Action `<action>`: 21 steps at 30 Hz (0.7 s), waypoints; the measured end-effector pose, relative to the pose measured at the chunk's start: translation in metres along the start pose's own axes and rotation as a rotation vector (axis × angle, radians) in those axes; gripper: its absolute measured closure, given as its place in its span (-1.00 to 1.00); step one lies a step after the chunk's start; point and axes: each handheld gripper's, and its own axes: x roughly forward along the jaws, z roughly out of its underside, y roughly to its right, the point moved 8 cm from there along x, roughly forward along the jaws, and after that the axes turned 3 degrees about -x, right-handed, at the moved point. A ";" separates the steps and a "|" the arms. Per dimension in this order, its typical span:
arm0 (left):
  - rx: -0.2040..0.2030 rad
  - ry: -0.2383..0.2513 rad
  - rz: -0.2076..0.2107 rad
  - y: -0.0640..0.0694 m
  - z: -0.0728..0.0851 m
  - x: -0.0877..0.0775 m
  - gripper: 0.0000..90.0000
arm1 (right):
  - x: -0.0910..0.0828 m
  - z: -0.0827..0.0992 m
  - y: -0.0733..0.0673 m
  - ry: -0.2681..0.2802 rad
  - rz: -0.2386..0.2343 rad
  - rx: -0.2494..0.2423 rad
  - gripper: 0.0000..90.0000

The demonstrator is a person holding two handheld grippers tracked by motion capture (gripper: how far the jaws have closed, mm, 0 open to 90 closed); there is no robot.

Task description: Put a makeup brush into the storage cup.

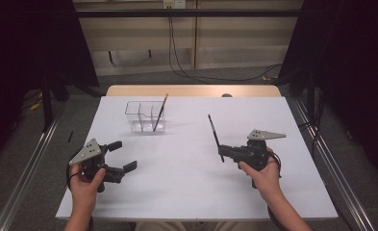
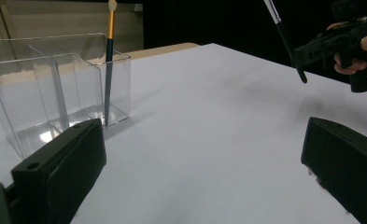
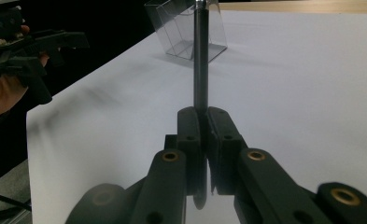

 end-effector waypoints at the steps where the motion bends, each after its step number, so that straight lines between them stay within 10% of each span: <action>1: 0.005 -0.003 -0.001 0.000 0.000 0.000 -1.00 | 0.001 0.000 -0.001 -0.001 -0.004 -0.002 0.88; 21: -0.021 0.002 0.041 0.009 -0.003 0.008 -1.00 | 0.016 -0.001 -0.020 0.003 -0.060 -0.038 0.88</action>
